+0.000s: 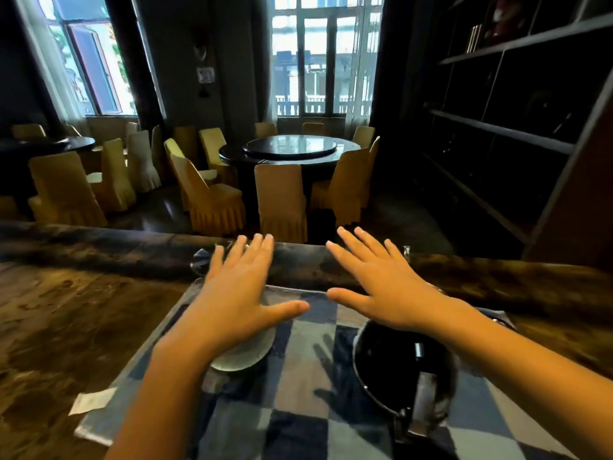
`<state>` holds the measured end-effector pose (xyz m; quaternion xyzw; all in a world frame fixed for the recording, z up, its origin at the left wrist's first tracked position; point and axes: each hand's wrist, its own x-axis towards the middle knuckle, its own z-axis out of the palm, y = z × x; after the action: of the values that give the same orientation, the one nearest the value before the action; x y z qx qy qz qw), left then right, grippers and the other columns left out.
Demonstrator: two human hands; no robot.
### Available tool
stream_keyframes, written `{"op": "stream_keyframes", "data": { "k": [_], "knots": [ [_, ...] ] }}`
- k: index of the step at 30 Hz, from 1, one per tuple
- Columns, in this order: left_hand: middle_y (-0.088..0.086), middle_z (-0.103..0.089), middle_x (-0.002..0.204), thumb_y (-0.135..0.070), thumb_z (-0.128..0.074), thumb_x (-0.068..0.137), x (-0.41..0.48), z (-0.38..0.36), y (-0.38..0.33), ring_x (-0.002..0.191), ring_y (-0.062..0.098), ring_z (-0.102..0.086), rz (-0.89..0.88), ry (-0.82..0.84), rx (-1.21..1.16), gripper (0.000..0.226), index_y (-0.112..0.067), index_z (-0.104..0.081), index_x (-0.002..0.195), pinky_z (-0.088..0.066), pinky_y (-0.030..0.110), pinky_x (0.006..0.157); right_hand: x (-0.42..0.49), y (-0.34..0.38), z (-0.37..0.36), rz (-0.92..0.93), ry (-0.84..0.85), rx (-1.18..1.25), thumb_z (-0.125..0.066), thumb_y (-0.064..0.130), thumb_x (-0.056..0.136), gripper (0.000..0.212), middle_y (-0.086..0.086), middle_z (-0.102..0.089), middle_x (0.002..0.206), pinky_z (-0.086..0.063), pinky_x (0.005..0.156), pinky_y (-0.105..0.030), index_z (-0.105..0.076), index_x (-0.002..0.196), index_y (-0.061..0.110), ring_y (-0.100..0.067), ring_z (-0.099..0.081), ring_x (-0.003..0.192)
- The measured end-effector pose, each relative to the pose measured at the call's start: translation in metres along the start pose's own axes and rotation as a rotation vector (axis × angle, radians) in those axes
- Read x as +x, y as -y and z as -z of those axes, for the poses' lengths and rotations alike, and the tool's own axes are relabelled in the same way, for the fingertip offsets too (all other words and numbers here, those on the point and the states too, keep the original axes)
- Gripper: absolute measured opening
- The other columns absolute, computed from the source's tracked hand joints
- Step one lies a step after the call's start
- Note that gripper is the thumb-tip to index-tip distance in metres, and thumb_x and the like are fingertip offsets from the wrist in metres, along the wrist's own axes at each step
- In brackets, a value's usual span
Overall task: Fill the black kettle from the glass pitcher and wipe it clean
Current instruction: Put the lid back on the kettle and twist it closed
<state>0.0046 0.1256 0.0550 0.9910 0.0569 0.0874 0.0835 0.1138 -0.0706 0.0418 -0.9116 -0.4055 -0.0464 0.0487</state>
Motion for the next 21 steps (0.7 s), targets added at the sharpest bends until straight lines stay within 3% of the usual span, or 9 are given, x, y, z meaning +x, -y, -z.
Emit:
{"op": "stream_keyframes", "data": {
  "k": [8,15,21],
  "knots": [
    [0.002,0.011,0.160,-0.073,-0.047,0.073,0.022,-0.039,-0.107,0.147,0.019,0.010,-0.111,0.159,-0.111,0.110,-0.019,0.012,0.149,0.005,0.041,0.120,-0.060,-0.089,0.010,-0.189,-0.063,0.076,-0.033,0.060,0.092,0.074,0.005,0.015,0.160,0.000,0.117,-0.050,-0.003,0.153,0.029,-0.015,0.016,0.147],
    [0.001,-0.004,0.161,-0.067,-0.061,0.070,0.026,-0.062,-0.157,0.147,0.016,-0.010,-0.058,0.160,-0.363,0.117,-0.016,0.008,0.150,-0.017,0.041,0.120,-0.092,-0.152,-0.029,-0.288,0.054,0.156,-0.032,0.062,0.093,0.073,0.005,0.012,0.161,-0.002,0.117,-0.049,-0.005,0.153,0.030,-0.016,0.011,0.148],
    [-0.001,-0.009,0.160,-0.046,-0.072,0.075,0.021,-0.088,-0.180,0.145,0.014,-0.016,0.034,0.067,-0.511,0.113,-0.015,0.007,0.150,-0.020,0.027,0.115,-0.096,-0.220,-0.078,-0.405,0.136,0.251,-0.044,0.053,0.094,0.068,-0.004,-0.017,0.160,-0.022,0.117,-0.040,-0.022,0.151,0.022,-0.022,-0.015,0.147]
  ]
}}
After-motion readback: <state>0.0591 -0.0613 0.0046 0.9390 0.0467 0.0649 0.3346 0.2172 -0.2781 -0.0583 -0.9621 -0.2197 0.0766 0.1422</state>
